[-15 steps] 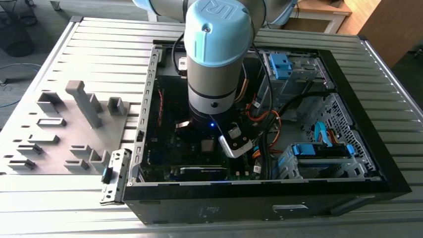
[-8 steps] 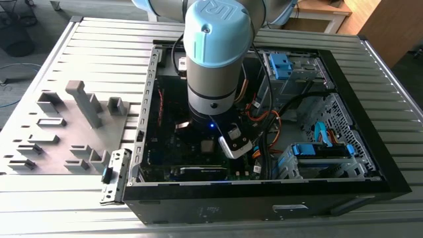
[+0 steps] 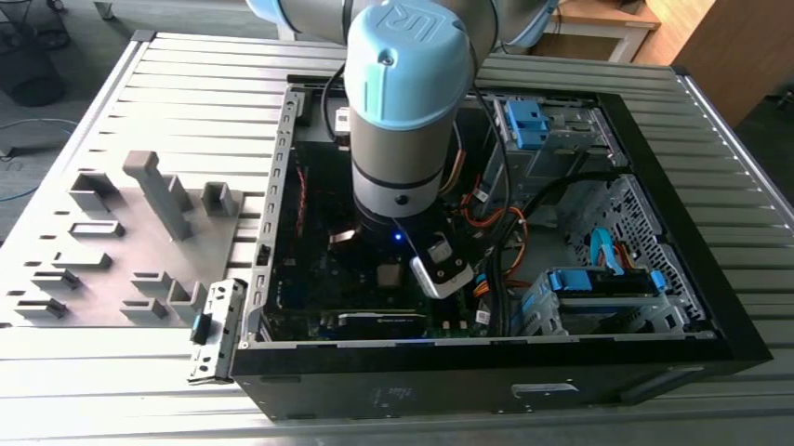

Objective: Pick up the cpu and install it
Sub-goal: 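Place the cpu into insertion slot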

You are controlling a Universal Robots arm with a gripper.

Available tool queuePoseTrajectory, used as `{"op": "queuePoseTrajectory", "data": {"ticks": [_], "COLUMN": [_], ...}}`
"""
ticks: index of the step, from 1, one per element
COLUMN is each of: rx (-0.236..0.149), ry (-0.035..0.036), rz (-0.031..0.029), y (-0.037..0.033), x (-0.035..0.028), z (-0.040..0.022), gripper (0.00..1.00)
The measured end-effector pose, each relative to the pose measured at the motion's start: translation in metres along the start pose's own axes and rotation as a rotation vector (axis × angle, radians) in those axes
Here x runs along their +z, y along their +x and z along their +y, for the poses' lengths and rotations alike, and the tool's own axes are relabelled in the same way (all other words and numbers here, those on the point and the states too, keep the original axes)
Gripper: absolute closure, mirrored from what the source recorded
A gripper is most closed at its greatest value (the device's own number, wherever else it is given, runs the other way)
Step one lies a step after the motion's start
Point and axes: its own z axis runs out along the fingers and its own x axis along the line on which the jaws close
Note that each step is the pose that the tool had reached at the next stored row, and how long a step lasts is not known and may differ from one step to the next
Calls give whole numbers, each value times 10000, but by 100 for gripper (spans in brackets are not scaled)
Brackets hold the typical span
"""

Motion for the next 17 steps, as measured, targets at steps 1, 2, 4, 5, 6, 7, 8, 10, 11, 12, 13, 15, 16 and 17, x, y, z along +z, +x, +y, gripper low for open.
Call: {"op": "queuePoseTrajectory", "data": {"ticks": [1, 2, 4, 5, 6, 7, 8, 10, 11, 12, 13, 15, 16, 17], "rx": [-10, -17, -17, -18, -18, -18, -18, -18, -18, -18, -18, -18, -16, -8], "ry": [1, 2, 2, 0, -1, 0, 0, -1, -1, -1, -1, -1, 0, -1], "rz": [1, 1, 2, 1, 0, 0, 1, 0, 0, 0, 0, 0, 1, 0], "y": [1, 2, 3, 3, 3, 3, 3, 3, 3, 3, 3, 3, 3, 3], "x": [3, 3, 5, 6, 6, 7, 7, 8, 8, 8, 9, 9, 9, 9], "z": [0, 0, 0, 0, 0, 0, 0, 0, 0, 0, 0, 0, 0, 0], "gripper": [58, 58, 58, 58, 58, 58, 58, 58, 58, 58, 58, 58, 58, 58]}}
